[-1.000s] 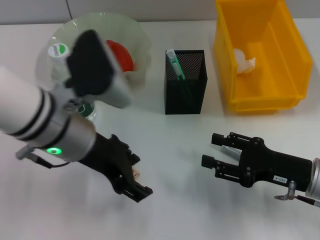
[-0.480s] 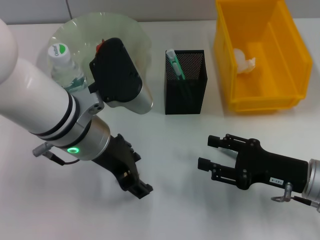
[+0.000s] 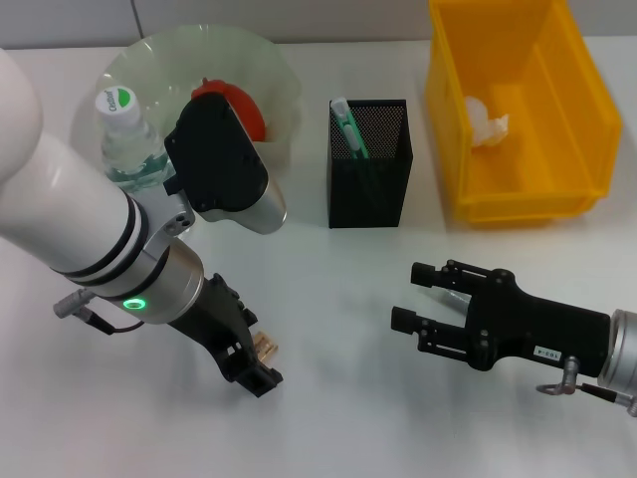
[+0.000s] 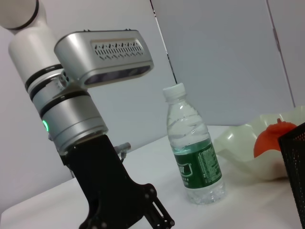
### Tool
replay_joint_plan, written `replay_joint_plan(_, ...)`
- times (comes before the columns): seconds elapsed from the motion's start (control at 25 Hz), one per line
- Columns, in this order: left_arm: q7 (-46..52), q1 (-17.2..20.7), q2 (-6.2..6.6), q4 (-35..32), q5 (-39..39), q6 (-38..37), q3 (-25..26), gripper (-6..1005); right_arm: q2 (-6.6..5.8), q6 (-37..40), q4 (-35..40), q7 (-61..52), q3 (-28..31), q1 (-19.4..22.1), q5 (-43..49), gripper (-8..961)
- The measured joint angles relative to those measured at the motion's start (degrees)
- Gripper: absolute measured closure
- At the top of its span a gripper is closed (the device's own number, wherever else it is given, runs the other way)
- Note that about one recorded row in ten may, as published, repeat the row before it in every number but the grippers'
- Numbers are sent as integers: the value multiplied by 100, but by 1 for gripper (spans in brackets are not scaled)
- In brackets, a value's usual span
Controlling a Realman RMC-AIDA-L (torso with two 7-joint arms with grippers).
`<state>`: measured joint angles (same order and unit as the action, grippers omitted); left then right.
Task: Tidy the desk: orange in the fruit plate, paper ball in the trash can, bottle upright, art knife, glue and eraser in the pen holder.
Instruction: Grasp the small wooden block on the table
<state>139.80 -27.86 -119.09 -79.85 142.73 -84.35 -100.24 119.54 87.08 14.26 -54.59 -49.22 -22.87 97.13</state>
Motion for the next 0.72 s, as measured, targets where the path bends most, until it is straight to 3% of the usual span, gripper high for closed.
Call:
replay_joint_plan(0.2, -43, 0, 0, 57, 13, 104, 3, 225, 5, -13, -22, 1, 0, -10, -27, 264)
replay_joint_plan(0.48, -55, -34, 0, 120, 18, 106, 5, 437, 8, -56, -29, 1, 0, -9, -37, 264)
replay_joint_plan(0.72, -58, -35, 0, 128, 19, 140, -11, 497, 8, -60, -29, 1, 0, -35, -44, 263)
